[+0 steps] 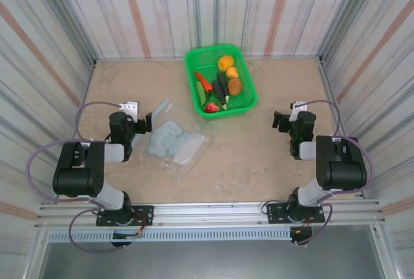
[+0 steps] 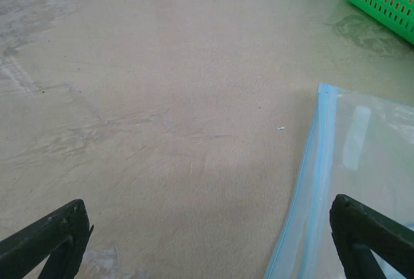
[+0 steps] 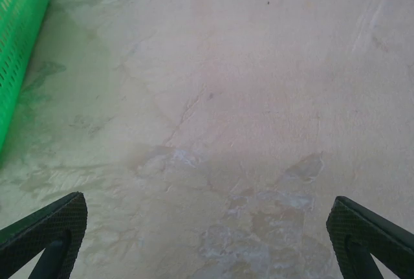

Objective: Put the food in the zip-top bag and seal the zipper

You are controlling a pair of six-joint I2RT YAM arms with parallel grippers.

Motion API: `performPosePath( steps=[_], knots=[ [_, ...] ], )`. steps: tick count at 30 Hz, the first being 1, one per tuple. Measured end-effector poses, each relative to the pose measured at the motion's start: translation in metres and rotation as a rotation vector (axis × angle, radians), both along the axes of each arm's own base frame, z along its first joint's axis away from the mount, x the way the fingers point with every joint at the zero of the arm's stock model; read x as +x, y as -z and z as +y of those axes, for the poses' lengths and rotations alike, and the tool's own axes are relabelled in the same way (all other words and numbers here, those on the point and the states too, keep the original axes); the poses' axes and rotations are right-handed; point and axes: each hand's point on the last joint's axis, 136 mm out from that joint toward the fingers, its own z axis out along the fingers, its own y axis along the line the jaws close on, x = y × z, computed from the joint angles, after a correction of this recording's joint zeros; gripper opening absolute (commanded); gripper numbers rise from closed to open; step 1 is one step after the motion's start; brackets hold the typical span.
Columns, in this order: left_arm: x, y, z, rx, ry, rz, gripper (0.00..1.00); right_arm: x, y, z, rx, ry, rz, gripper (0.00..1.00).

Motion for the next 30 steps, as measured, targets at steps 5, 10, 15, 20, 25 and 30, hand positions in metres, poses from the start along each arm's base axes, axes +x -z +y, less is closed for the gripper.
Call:
performPosePath(
  steps=[5,10,15,20,25,30],
  knots=[
    [0.0,0.0,-0.0002,0.0,0.001,0.0,0.99,0.0,0.0,0.0018,0.004,-0.009,0.0,0.99],
    [0.0,0.0,-0.0004,0.001,0.0,0.0,0.99,0.0,-0.0001,0.0029,0.007,-0.015,0.0,0.99],
    [0.0,0.0002,-0.0043,0.014,-0.004,0.0,0.99,0.0,-0.0001,0.0029,0.008,-0.015,0.0,0.99],
    [0.0001,0.0001,-0.0036,0.017,-0.008,-0.001,0.99,0.0,0.0001,0.003,0.008,-0.015,0.0,0.99],
    [0.0001,0.0002,-0.003,0.018,-0.011,0.0,0.99,0.0,-0.0001,0.0029,0.008,-0.015,0.0,0.99],
    [0.0001,0.0002,-0.003,0.018,-0.011,0.0,0.99,0.0,-0.0001,0.0029,0.008,-0.015,0.0,0.99]
  ],
)
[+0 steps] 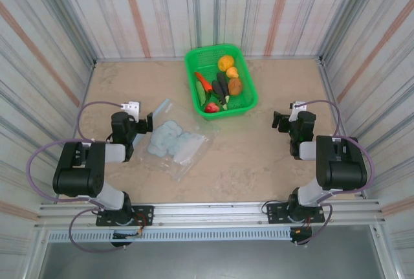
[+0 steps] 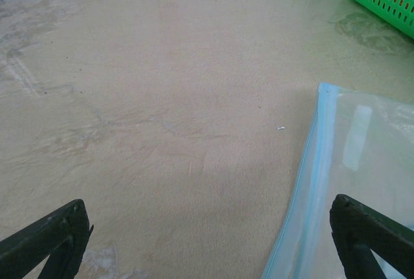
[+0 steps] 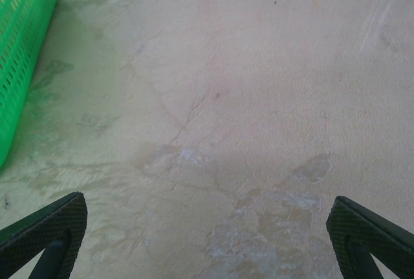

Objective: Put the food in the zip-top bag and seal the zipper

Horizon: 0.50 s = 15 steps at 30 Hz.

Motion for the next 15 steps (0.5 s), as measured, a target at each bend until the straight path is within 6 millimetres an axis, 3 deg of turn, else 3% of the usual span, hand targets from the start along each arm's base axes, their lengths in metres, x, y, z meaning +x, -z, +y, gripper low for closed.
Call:
performPosePath(
  steps=[9,12,15],
  knots=[
    [0.0,-0.007,0.001,0.021,-0.017,-0.016,0.99,0.0,-0.008,-0.004,-0.003,0.026,-0.016,0.99],
    [-0.004,-0.018,0.001,0.044,-0.047,-0.03,0.99,-0.006,-0.032,-0.008,-0.002,0.051,-0.047,0.99],
    [-0.007,-0.036,0.0,0.065,-0.065,-0.054,0.99,-0.011,-0.077,-0.01,-0.009,0.071,-0.13,0.99]
  ],
)
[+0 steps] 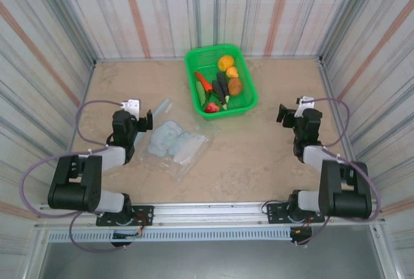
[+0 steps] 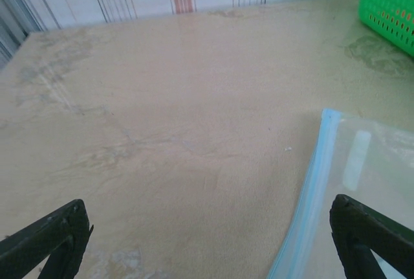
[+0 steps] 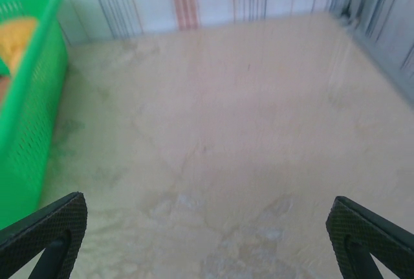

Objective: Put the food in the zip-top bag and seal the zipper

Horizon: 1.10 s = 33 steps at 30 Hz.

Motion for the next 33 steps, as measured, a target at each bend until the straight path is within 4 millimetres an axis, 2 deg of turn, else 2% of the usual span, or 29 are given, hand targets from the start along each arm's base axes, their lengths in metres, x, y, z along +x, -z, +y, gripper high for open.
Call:
performPosePath(
  steps=[3,6,9,11,13,16,19,22,24,26,29,31,33],
  knots=[
    [-0.001,-0.029,-0.008,0.032,0.01,-0.066,0.99,-0.008,-0.052,0.005,-0.009,0.005,-0.092,0.99],
    [-0.014,-0.075,-0.034,0.042,0.087,-0.189,0.99,-0.022,-0.108,0.032,0.006,-0.06,-0.201,0.99],
    [-0.041,-0.132,-0.084,0.032,0.241,-0.327,0.99,-0.042,-0.156,0.08,0.074,-0.182,-0.279,0.99],
    [-0.072,-0.173,-0.126,0.005,0.395,-0.407,0.99,-0.057,-0.183,0.118,0.158,-0.279,-0.294,0.99],
    [-0.104,-0.207,-0.154,-0.035,0.526,-0.459,0.99,-0.073,-0.207,0.152,0.216,-0.383,-0.278,0.99],
    [-0.145,-0.243,-0.166,-0.142,0.615,-0.45,0.99,-0.096,-0.244,0.189,0.28,-0.49,-0.217,0.99],
    [-0.17,-0.257,-0.162,-0.242,0.614,-0.33,0.99,-0.12,-0.272,0.207,0.341,-0.546,-0.133,0.99],
    [-0.186,-0.26,-0.151,-0.268,0.591,-0.174,0.99,-0.135,-0.274,0.206,0.355,-0.552,-0.015,0.99],
    [-0.192,-0.254,-0.138,-0.247,0.554,-0.089,0.99,-0.139,-0.261,0.195,0.348,-0.523,0.051,0.99],
    [-0.198,-0.243,-0.126,-0.235,0.521,-0.035,0.99,-0.142,-0.238,0.18,0.359,-0.48,0.106,0.99],
    [-0.207,-0.217,-0.113,-0.233,0.488,0.058,0.99,-0.143,-0.193,0.16,0.395,-0.427,0.227,0.99],
    [-0.21,-0.201,-0.109,-0.239,0.464,0.136,0.99,-0.139,-0.172,0.164,0.398,-0.427,0.326,0.99],
    [-0.207,-0.184,-0.109,-0.25,0.428,0.223,0.99,-0.135,-0.149,0.181,0.366,-0.452,0.424,0.99]
  ],
)
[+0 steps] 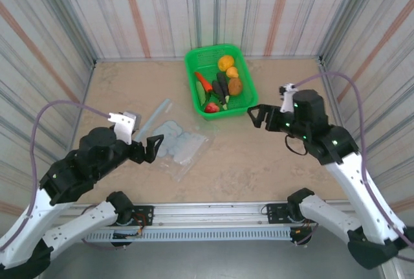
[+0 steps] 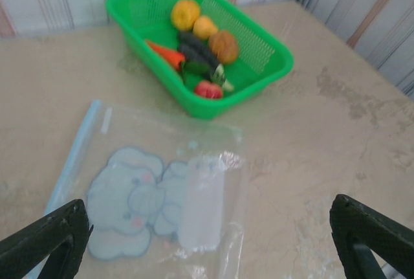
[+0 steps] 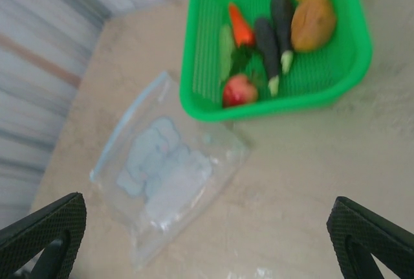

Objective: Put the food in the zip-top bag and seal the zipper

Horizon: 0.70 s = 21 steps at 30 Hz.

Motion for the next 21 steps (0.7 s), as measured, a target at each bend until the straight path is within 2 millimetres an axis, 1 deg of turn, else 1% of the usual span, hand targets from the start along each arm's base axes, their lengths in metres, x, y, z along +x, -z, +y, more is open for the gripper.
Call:
performPosePath(
  steps=[2,3,5,6,7,8,10,12,13,15,18,21],
  knots=[
    [0.007,0.016,-0.001,0.002,-0.033,0.089,0.99,0.0,0.027,0.023,-0.069,-0.058,0.061,0.99],
    [0.012,0.025,-0.002,-0.007,-0.054,0.136,0.99,-0.003,0.044,0.036,-0.1,-0.096,0.096,0.97],
    [0.021,0.038,0.002,-0.034,-0.11,0.216,0.99,-0.011,0.069,0.052,-0.143,-0.145,0.158,0.88],
    [0.026,0.043,0.007,-0.052,-0.146,0.256,0.99,-0.012,0.08,0.059,-0.162,-0.16,0.19,0.81],
    [0.032,0.048,0.011,-0.073,-0.181,0.296,0.99,-0.012,0.09,0.068,-0.176,-0.175,0.211,0.67],
    [0.037,0.053,0.014,-0.091,-0.211,0.33,0.99,-0.011,0.098,0.077,-0.185,-0.19,0.226,0.58],
    [0.045,0.062,0.024,-0.13,-0.271,0.389,0.99,-0.012,0.116,0.102,-0.19,-0.233,0.256,0.49],
    [0.049,0.071,0.033,-0.155,-0.321,0.424,0.99,-0.014,0.138,0.127,-0.199,-0.275,0.292,0.5],
    [0.05,0.075,0.037,-0.158,-0.342,0.434,0.99,-0.015,0.152,0.136,-0.213,-0.285,0.314,0.53],
    [0.05,0.078,0.04,-0.162,-0.362,0.444,0.99,-0.016,0.18,0.151,-0.246,-0.295,0.362,0.55],
    [0.05,0.076,0.041,-0.167,-0.362,0.436,0.99,-0.014,0.216,0.161,-0.274,-0.266,0.434,0.56],
    [0.046,0.072,0.04,-0.182,-0.351,0.419,0.99,-0.008,0.233,0.166,-0.256,-0.218,0.462,0.54]
  ],
)
